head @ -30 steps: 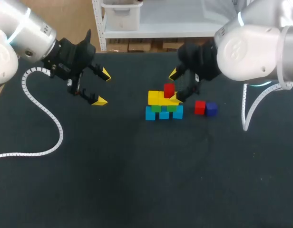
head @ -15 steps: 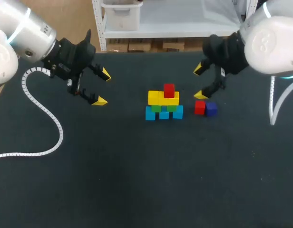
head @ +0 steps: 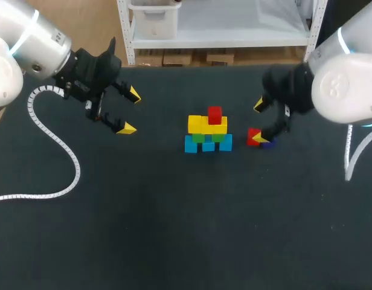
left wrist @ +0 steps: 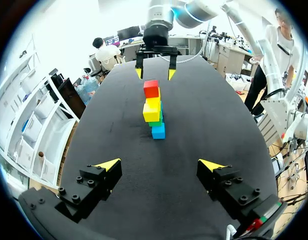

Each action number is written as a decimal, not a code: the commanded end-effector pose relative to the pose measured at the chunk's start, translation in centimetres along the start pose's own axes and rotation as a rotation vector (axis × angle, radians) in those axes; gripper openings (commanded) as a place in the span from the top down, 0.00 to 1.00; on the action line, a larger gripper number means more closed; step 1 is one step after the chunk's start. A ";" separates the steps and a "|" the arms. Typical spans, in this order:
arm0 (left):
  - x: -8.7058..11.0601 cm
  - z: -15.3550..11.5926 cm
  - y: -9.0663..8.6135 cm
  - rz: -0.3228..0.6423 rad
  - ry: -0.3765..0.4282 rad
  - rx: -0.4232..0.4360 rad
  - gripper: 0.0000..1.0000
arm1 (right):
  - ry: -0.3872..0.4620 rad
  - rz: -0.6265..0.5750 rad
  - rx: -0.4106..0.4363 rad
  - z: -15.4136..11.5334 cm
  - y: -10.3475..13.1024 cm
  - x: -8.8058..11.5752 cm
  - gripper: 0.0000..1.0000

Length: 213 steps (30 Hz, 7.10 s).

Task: Place the blue cubes, place green cubes on the blue cubes, place the yellow cubes on the green cubes, then place the red cubes on the yellow cubes, and place purple cube on the red cubes.

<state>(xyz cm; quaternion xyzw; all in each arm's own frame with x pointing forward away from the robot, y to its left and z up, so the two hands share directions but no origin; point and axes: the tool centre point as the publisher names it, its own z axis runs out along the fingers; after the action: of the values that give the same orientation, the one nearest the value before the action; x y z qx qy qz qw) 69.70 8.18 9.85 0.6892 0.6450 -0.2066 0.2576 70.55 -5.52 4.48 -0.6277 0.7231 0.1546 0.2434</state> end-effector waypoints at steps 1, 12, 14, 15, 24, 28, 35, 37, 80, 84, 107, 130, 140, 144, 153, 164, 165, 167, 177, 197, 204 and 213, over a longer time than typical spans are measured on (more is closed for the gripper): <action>0.1 0.1 0.1 0.001 -0.001 0.002 0.00 | 0.005 0.001 0.000 0.9 -0.2 0.6 0.00; 0.1 0.1 0.1 0.001 -0.001 0.002 0.00 | 0.023 -0.007 -0.009 3.3 -2.0 1.7 0.00; 0.1 0.1 0.1 0.001 -0.001 0.002 0.00 | 0.026 -0.007 -0.012 3.7 -2.3 1.8 0.00; 0.1 0.1 0.1 0.001 -0.001 0.002 0.00 | 0.028 -0.007 -0.013 3.9 -2.4 1.8 0.00; 0.1 0.1 0.1 0.001 -0.001 0.002 0.00 | 0.042 -0.012 -0.037 5.2 -2.5 2.1 0.00; 0.1 0.1 0.1 0.001 -0.001 0.002 0.00 | 0.049 -0.018 -0.044 5.5 -2.6 2.3 0.19; 0.1 0.1 0.1 0.001 -0.001 0.002 0.00 | 0.059 -0.026 -0.047 5.4 -2.7 2.5 1.00; 0.1 0.1 0.1 0.001 -0.001 0.002 0.00 | 0.055 -0.030 -0.047 5.3 -2.7 2.5 1.00; 0.1 0.1 0.1 0.001 -0.001 0.002 0.00 | -0.087 -0.150 -0.107 3.4 20.1 -5.2 1.00; 0.1 0.1 0.1 0.001 -0.001 0.002 0.00 | -0.091 -0.189 -0.127 5.5 20.7 -6.9 1.00; 0.1 0.1 0.1 0.001 -0.001 0.002 0.00 | -0.066 -0.276 -0.139 10.8 18.8 -11.3 0.00; 0.1 0.1 0.1 0.001 -0.001 0.002 0.00 | -0.057 -0.155 -0.044 -1.5 13.9 -0.5 0.00; 0.1 0.1 0.1 0.001 -0.001 0.002 0.00 | -0.287 -0.152 -0.015 -4.4 9.6 2.9 0.00; 0.1 0.1 0.1 0.001 -0.001 0.002 0.00 | -0.337 -0.093 -0.081 -5.5 8.4 4.1 0.00; 0.1 0.1 0.1 0.001 -0.001 0.002 0.00 | -0.405 -0.076 -0.072 -7.8 6.5 6.2 0.00; -2.3 1.5 -0.5 0.110 0.013 -0.023 0.00 | -0.414 -0.082 -0.116 -8.0 6.2 7.0 0.00; -2.7 1.7 -0.9 0.112 0.022 -0.021 0.00 | -0.414 -0.082 -0.116 -8.0 6.2 7.0 0.00; -3.7 2.2 -2.3 0.097 0.027 -0.041 0.00 | -0.414 -0.082 -0.116 -8.0 6.2 7.0 0.00; -7.4 5.1 -9.9 -0.039 0.008 -0.145 0.00 | -0.414 -0.082 -0.116 -8.0 6.2 7.0 0.00; -7.7 10.4 -17.1 -0.163 -0.012 -0.140 0.00 | -0.414 -0.082 -0.116 -8.0 6.2 7.0 0.00; -5.9 11.7 -17.1 -0.174 -0.008 -0.140 0.00 | -0.414 -0.082 -0.116 -8.0 6.2 7.0 0.00; -5.0 13.5 -17.4 -0.237 -0.021 -0.148 0.00 | -0.414 -0.082 -0.116 -8.0 6.2 7.0 0.00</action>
<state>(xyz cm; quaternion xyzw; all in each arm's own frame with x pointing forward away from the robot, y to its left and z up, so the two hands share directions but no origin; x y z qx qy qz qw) 52.72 -3.00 1.94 0.5900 0.7301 -0.1975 0.2824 62.40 -14.60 6.91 -0.6246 0.6221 0.3106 0.3556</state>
